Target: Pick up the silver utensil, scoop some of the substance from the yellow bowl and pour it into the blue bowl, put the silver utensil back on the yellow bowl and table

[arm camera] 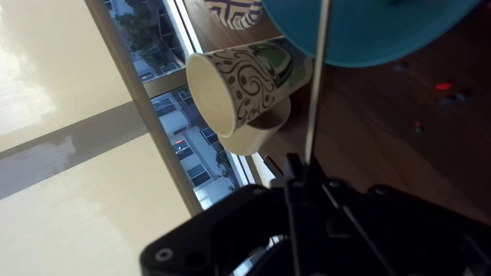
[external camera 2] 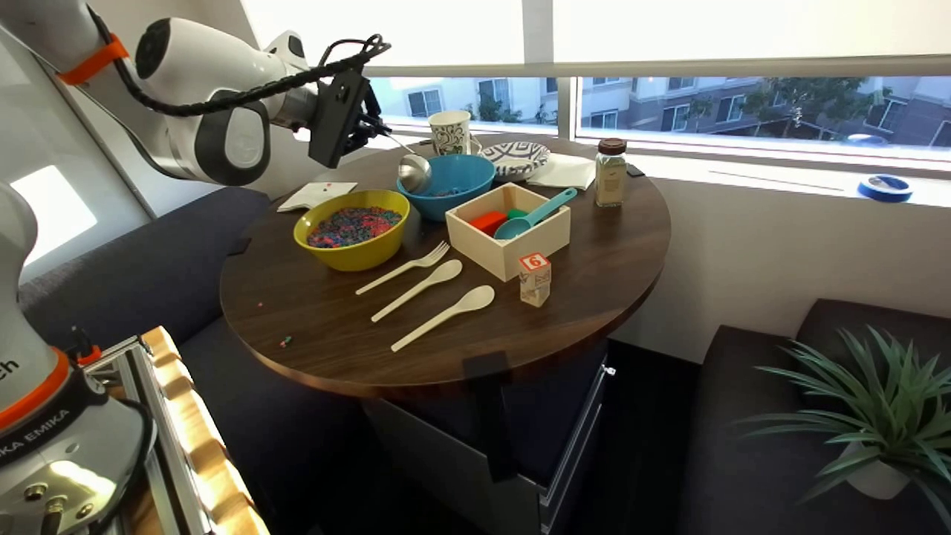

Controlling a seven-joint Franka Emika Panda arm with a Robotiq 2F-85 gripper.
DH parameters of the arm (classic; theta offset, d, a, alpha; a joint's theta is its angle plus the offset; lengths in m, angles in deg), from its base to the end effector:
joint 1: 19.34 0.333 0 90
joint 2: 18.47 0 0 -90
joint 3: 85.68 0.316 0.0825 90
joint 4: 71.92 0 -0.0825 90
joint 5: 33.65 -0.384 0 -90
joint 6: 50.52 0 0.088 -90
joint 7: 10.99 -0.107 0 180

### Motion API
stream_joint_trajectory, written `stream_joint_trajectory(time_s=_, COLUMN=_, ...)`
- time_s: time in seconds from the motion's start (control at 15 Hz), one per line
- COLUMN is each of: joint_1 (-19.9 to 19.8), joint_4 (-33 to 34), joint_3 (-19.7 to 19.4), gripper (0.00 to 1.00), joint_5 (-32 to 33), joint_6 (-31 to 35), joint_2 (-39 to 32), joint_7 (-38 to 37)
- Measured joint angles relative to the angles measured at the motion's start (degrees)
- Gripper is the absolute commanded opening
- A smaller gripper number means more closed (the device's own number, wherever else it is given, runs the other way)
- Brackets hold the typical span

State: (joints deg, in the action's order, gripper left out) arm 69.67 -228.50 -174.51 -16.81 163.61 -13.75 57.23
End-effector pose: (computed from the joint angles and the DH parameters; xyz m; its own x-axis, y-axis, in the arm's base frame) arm 0.4430 0.0388 0.3479 -0.0633 0.9577 0.2806 0.5659 -0.1972 0.8005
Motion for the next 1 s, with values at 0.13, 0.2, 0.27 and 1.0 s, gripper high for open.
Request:
stream_joint_trajectory(time_s=0.13, joint_1=-0.26, joint_4=0.01, joint_3=1.78, gripper=0.01, joint_5=-1.13, joint_6=-1.08, joint_2=0.00, joint_7=-3.16)
stream_joint_trajectory(time_s=0.2, joint_1=-0.47, joint_4=0.03, joint_3=2.57, gripper=0.01, joint_5=-1.90, joint_6=-1.09, joint_2=-0.09, joint_7=-4.03)
stream_joint_trajectory(time_s=0.27, joint_1=-0.75, joint_4=0.10, joint_3=3.27, gripper=0.01, joint_5=-2.82, joint_6=-1.04, joint_2=-0.32, joint_7=-4.24)
stream_joint_trajectory(time_s=1.0, joint_1=-11.57, joint_4=0.69, joint_3=16.63, gripper=0.01, joint_5=-10.20, joint_6=0.94, joint_2=-2.80, joint_7=-5.61)
